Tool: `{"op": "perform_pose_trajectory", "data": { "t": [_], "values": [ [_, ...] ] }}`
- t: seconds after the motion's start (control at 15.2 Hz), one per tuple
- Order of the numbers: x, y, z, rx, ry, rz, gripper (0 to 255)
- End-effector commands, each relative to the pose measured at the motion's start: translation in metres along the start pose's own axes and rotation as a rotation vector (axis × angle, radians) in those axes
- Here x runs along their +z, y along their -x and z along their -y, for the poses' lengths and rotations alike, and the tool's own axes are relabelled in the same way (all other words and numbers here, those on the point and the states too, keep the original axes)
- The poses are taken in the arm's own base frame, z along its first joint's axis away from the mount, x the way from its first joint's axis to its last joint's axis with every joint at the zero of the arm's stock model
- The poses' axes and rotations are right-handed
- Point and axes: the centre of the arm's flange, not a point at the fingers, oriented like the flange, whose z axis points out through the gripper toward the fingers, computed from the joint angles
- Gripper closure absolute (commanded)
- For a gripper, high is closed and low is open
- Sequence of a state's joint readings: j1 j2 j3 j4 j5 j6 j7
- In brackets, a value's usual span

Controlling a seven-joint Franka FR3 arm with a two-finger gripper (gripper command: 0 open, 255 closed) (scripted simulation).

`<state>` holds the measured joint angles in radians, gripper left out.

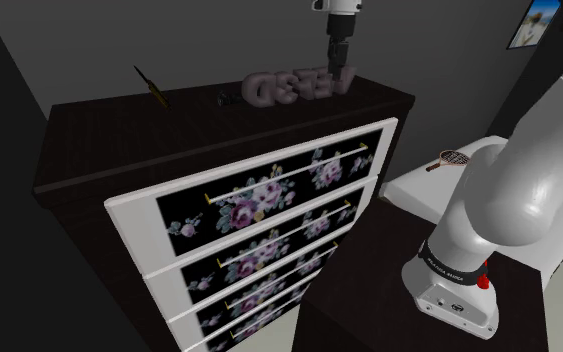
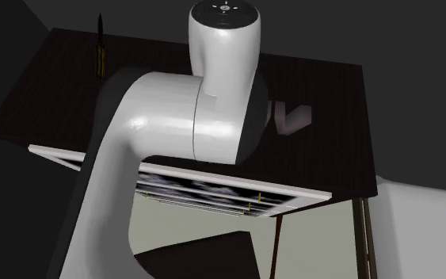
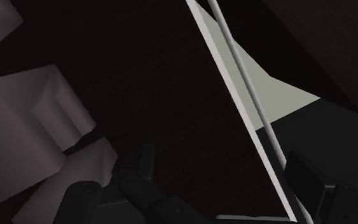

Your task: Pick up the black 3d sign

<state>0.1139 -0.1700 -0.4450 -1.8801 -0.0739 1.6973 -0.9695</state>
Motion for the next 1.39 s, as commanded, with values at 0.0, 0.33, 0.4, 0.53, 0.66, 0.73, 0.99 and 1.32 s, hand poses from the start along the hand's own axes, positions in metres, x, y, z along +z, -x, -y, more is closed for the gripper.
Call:
{"op": "perform_pose_trajectory", "data": {
  "t": [0.0, 0.33, 0.4, 0.53, 0.66, 0.73, 0.99, 1.32],
  "values": [
    [-0.001, -0.014, -0.024, -0.081, 0.001, -0.004, 0],
    [0.000, -0.053, -0.076, -0.265, 0.001, -0.017, 0],
    [0.000, -0.062, -0.086, -0.302, 0.001, -0.019, 0],
    [0.001, -0.079, -0.102, -0.370, 0.000, -0.023, 0],
    [0.011, -0.079, -0.102, -0.370, 0.000, -0.023, 0],
    [0.017, -0.079, -0.103, -0.370, 0.000, -0.023, 0],
    [0.038, -0.080, -0.103, -0.370, 0.000, -0.023, 0],
    [0.042, -0.080, -0.103, -0.370, 0.000, -0.023, 255]
  ]
}}
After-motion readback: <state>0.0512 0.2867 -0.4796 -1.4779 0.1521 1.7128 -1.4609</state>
